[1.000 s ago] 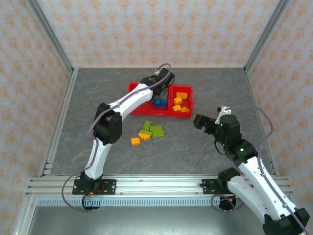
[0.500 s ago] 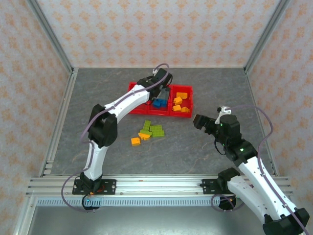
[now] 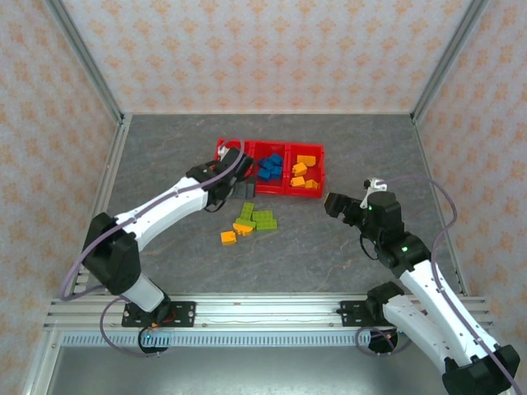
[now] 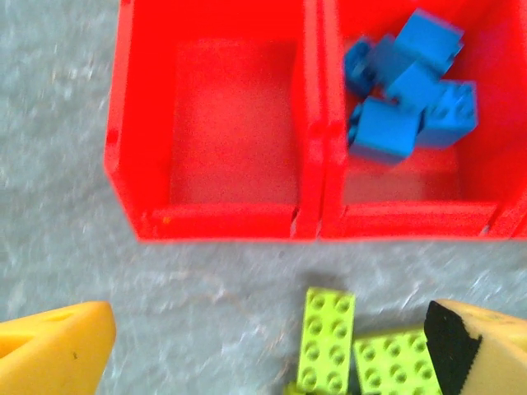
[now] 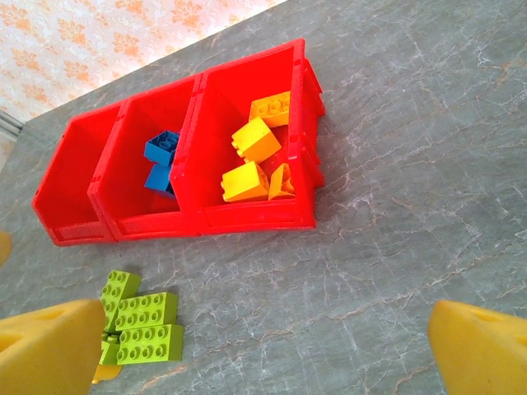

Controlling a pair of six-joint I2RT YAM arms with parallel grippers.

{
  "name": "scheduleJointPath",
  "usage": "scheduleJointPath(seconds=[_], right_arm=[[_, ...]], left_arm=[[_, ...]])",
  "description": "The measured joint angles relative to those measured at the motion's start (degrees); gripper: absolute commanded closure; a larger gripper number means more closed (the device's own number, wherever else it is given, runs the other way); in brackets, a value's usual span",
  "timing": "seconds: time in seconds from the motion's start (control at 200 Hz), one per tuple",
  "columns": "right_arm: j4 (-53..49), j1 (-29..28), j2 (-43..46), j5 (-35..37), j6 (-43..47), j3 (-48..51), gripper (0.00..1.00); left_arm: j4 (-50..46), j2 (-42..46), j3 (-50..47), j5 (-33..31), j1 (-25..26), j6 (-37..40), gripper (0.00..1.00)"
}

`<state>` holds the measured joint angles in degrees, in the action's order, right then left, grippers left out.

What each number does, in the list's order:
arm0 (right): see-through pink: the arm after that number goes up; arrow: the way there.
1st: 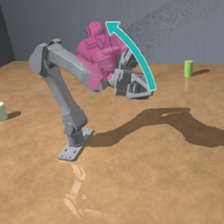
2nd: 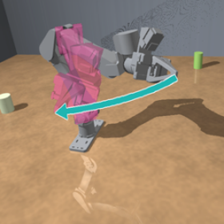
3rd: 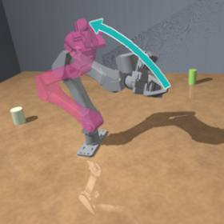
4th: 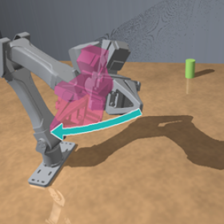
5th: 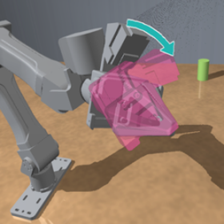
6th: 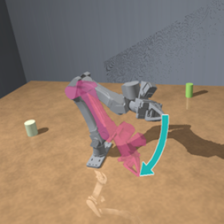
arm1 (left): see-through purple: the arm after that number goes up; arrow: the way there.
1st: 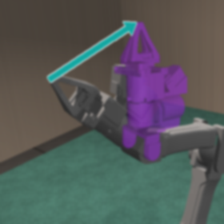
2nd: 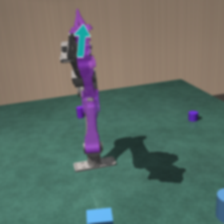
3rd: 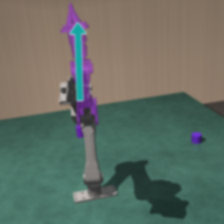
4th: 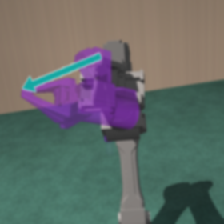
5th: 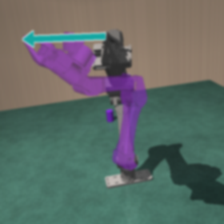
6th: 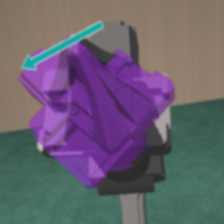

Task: Sort the legos into containers by color
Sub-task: Place the lego in the container, then pick up the lego from the middle-left of the table.

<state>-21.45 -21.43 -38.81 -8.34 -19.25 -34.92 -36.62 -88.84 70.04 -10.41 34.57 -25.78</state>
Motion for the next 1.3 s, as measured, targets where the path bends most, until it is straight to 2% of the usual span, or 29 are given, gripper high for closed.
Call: scheduleJointPath(seconds=[0.2, 0.405, 0.681, 1.011, 1.301], right_arm=[[0.0, 0.0, -0.46, 0.0, 0.0, 0.0, 0.0], [0.0, 0.0, -0.59, 0.0, 0.0, 0.0, 0.0], [0.0, 0.0, -0.59, 0.0, 0.0, 0.0, 0.0], [0.0, 0.0, -0.7, 0.0, 0.0, 0.0, 0.0], [0.0, 0.0, -0.74, 0.0, 0.0, 0.0, 0.0]], left_arm=[[-0.31, 5.35, -9.29, 2.51, 5.01, -5.9, 0.08], [0.02, 6.75, -14.82, 5.18, 9.31, -10.88, 0.09], [1.64, 6.34, -19.89, 7.02, 9.31, -14.34, 0.18], [3.87, 5.05, -21.99, 7.23, 9.2, -16.37, 0.19], [7.56, 3.32, -25.73, 8.87, 7.58, -17.7, 0.27]])
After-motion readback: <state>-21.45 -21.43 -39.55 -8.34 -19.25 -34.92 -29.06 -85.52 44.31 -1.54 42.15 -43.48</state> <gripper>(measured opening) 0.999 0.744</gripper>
